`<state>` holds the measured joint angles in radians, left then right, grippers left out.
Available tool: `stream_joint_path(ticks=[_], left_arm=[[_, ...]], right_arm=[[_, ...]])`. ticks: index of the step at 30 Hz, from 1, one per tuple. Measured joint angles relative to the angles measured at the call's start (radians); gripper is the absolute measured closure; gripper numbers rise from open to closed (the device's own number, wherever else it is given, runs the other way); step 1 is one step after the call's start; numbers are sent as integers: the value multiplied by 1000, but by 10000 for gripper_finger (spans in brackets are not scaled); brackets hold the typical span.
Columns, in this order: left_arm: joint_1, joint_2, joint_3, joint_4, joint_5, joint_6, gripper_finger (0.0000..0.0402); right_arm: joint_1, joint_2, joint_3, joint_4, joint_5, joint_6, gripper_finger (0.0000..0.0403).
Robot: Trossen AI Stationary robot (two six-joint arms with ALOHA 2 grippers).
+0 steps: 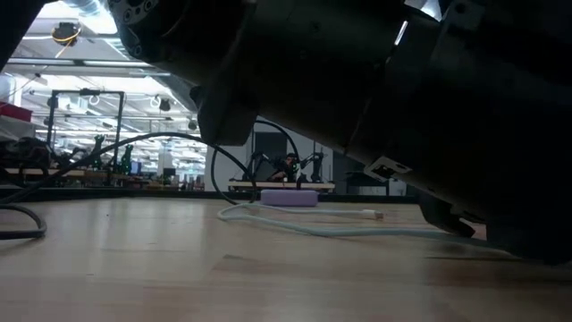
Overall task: Insert USB
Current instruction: Remove the white usb cable from the green charger adapter
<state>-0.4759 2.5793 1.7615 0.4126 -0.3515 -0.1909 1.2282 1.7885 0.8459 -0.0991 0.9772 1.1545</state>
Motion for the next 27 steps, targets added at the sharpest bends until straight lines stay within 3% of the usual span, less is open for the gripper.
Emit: stream_joint_path(ticks=[7,21,27], left_arm=[[0,0,0,3,2,-4,231],[4,0,0,4,17,-20,231],[4,0,-2,-10,13,-16,231]], right_arm=[[0,0,0,1,18,-52,391],[7,-46,-3,11,40,-133,401],[-81,-48,2,10,-74,-93,402]])
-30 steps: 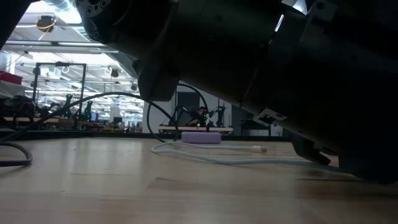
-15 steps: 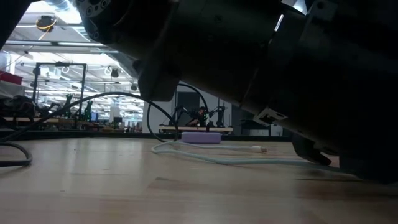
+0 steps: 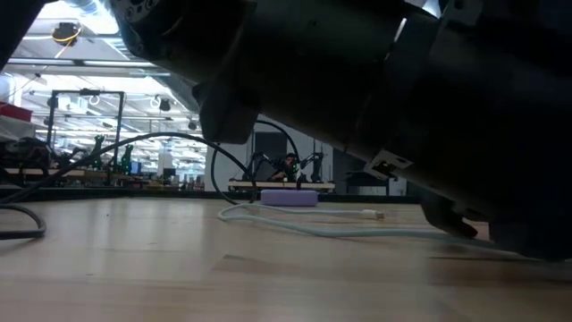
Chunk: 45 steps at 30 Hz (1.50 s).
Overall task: Insert USB
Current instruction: Remove the white usb cable from the green charger adapter
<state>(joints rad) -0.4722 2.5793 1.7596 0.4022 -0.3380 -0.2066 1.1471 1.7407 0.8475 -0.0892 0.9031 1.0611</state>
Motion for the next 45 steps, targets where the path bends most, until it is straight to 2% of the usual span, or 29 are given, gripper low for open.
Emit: stream_joint_path(ticks=[5,10,19,24,34,42,45], left_arm=[[-2,-1,-2,-10,-8,-2,231],[-2,-1,-1,-7,-5,-3,231],[1,0,3,0,9,-6,231],[2,0,3,-1,11,-7,231],[0,0,0,-13,-2,6,231],[0,-1,1,-16,7,-3,231],[1,-1,2,-21,15,-3,231]], right_arm=[[-62,-9,3,11,-98,-92,402],[-35,-20,1,1,-85,-88,402],[83,-20,-2,-98,-23,102,403],[84,-20,-2,-106,-13,108,403],[-38,-27,0,-27,-139,-86,403],[-3,-27,0,-48,-101,-56,403],[6,-39,-3,-27,-120,-103,403]])
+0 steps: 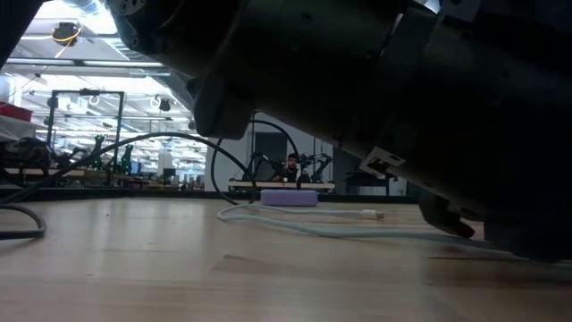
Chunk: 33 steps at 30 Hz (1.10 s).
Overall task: Insert USB
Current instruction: Remove the white usb cable from the green charger adapter
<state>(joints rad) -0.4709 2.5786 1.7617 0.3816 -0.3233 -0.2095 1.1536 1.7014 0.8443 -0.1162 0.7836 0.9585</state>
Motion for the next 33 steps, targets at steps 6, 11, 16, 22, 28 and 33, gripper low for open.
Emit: stream_joint_path(ticks=[6,11,16,22,28,33], left_arm=[[2,0,1,6,3,-15,231],[4,0,1,5,4,-20,232],[5,0,0,4,6,-9,232],[5,0,0,5,9,-4,232],[6,0,0,7,5,-20,232],[5,0,0,5,5,-7,232]], right_arm=[[15,-29,-1,-74,-7,57,403],[11,-31,2,-114,2,116,403],[10,-32,0,-51,-37,27,403],[9,-33,-3,-4,-47,-45,403],[12,-35,0,-88,27,150,401],[9,-37,0,-32,-40,19,401]])
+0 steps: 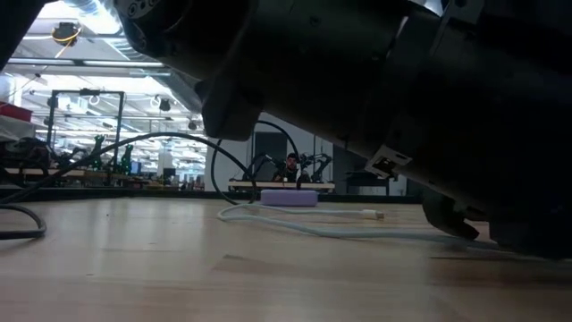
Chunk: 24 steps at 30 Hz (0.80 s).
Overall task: Insert USB
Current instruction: Remove the white usb cable from the green charger adapter
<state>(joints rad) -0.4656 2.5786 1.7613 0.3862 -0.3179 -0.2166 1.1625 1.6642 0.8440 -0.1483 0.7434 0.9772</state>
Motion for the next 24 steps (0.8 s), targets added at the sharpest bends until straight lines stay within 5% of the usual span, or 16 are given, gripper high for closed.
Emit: stream_joint_path(ticks=[3,7,12,15,24], left_arm=[[0,0,0,2,-1,-3,232],[-4,0,0,5,15,11,232],[5,0,-1,4,14,7,232],[2,0,-1,0,7,0,232],[3,0,-1,5,2,-13,232]], right_arm=[[2,0,0,-9,29,33,401],[-10,0,0,101,-45,-116,402],[-11,1,55,-138,17,69,402],[-13,-1,59,-100,-34,10,402],[-18,1,59,-126,74,86,402]])
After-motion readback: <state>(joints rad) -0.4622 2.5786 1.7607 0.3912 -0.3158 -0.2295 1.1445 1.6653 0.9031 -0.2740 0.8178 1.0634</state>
